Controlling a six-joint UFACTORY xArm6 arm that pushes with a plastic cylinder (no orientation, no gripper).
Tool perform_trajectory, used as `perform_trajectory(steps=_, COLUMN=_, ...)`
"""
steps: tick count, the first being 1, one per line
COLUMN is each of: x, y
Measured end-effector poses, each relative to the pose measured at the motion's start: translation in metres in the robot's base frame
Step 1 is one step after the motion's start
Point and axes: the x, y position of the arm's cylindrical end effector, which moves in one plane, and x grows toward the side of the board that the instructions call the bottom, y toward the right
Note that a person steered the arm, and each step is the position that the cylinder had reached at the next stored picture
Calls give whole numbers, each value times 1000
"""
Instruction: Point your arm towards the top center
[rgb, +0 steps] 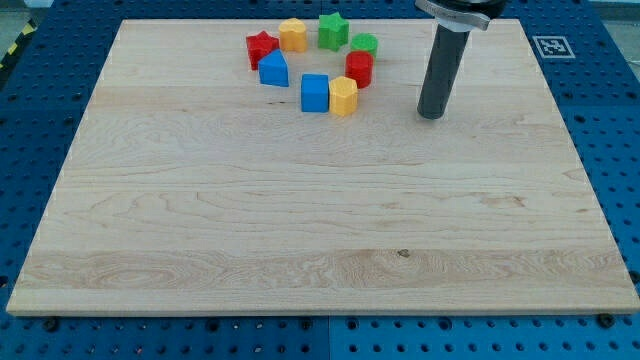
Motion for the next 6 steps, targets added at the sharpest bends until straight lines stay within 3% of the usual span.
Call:
perform_trajectory(steps=2, x=4, y=7)
perform_trajectory(steps=3, x=-17, y=43)
perform_trajectory(steps=4, x=-77, y=39)
perform_trajectory(steps=5, x=-105, y=4)
perform_trajectory(steps=6, x=-107, y=4)
